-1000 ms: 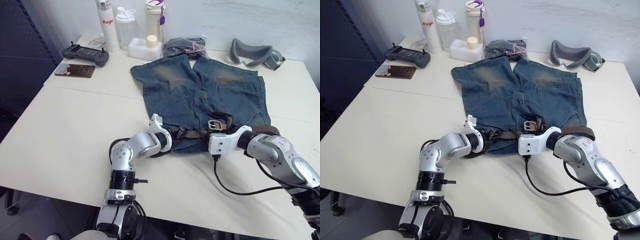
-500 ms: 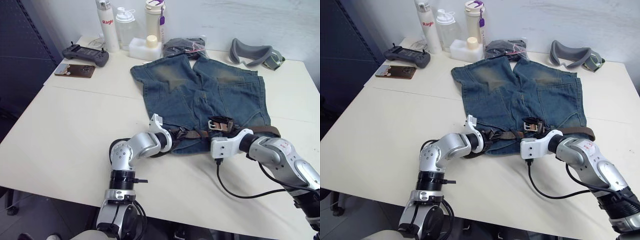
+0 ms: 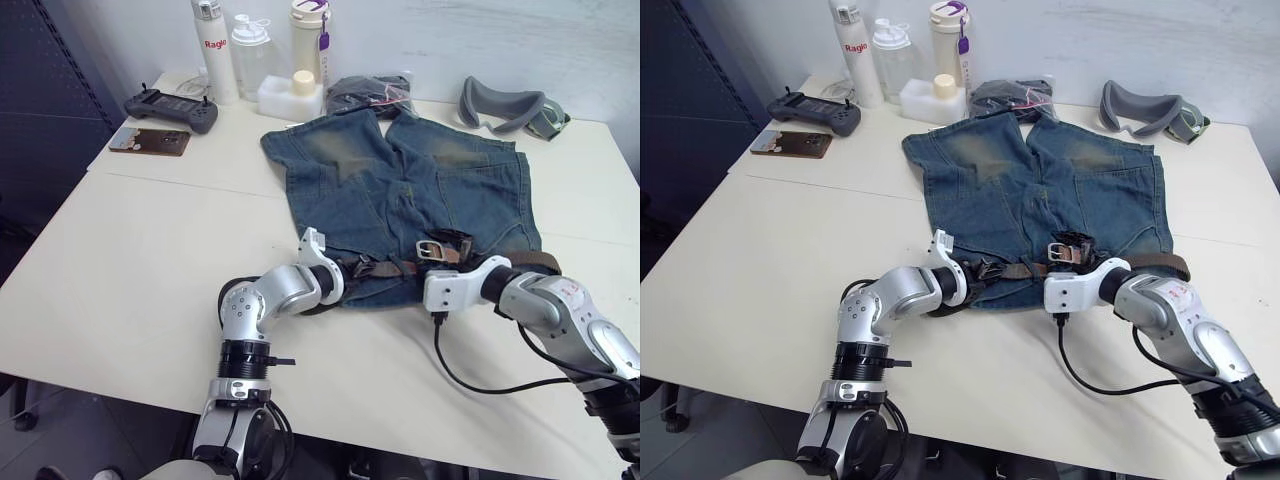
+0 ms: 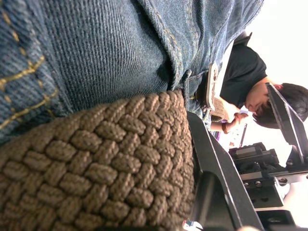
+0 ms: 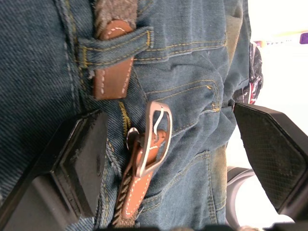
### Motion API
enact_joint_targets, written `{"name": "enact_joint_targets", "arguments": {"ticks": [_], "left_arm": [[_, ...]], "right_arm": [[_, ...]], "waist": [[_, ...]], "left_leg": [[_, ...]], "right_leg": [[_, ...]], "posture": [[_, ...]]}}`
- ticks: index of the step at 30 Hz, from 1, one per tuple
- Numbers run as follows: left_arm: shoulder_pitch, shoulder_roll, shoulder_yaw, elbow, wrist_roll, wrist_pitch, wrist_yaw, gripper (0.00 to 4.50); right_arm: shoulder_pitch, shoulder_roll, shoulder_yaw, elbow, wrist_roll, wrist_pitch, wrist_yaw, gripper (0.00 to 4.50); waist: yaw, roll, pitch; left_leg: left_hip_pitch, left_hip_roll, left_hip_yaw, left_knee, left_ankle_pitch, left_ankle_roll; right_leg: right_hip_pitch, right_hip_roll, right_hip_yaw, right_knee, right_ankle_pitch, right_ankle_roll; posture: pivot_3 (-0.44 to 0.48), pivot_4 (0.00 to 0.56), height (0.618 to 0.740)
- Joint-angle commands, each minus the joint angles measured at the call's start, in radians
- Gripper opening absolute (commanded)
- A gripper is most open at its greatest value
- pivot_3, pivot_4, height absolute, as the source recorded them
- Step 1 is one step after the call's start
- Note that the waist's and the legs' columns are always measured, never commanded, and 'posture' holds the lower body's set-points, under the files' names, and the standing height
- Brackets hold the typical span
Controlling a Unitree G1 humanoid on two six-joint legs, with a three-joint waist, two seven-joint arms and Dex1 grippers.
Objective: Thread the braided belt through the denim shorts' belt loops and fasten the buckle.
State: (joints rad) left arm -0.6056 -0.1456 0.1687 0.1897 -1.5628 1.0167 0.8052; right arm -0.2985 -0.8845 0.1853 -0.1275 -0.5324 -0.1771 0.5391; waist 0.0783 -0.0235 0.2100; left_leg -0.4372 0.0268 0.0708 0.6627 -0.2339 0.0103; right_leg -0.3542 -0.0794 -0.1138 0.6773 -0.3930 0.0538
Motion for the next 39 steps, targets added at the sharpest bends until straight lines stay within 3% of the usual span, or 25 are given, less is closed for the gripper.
{"name": "enact_joint_targets", "arguments": {"ticks": [1,25,36,39], "left_arm": [[0.012,-0.013,-0.013,0.031,0.016,0.019,0.002,0.00],[0.014,-0.026,0.000,0.034,0.025,0.023,-0.004,0.00],[0.016,-0.027,0.000,0.033,0.033,0.027,-0.009,0.00],[0.017,-0.028,0.000,0.033,0.034,0.026,-0.009,0.00]], "right_arm": [[-0.001,0.010,0.010,-0.007,-0.041,-0.032,-0.015,4.40],[0.012,0.137,-0.017,0.003,-0.046,-0.128,-0.111,4.40],[-0.006,0.104,-0.007,0.061,-0.141,-0.165,-0.141,4.40],[-0.006,0.097,-0.006,0.061,-0.155,-0.177,-0.146,3.57]], "waist": [[0.000,0.000,0.000],[-0.006,0.001,-0.001],[-0.007,0.001,-0.001],[-0.007,0.001,-0.001]], "left_leg": [[0.000,0.000,0.000,0.000,0.000,0.000],[0.014,0.001,0.000,-0.002,-0.001,-0.001],[0.014,0.001,0.000,-0.002,-0.001,-0.001],[0.014,0.001,0.000,-0.002,-0.001,-0.001]], "right_leg": [[0.000,0.000,0.000,0.000,0.000,0.000],[0.013,0.001,0.000,-0.003,0.000,0.000],[0.013,0.001,0.001,-0.004,0.000,0.000],[0.013,0.001,0.001,-0.004,0.000,0.000]], "posture": [[0.000,0.150,0.683],[0.000,0.150,0.683],[0.000,0.150,0.683],[0.000,0.150,0.683]]}}
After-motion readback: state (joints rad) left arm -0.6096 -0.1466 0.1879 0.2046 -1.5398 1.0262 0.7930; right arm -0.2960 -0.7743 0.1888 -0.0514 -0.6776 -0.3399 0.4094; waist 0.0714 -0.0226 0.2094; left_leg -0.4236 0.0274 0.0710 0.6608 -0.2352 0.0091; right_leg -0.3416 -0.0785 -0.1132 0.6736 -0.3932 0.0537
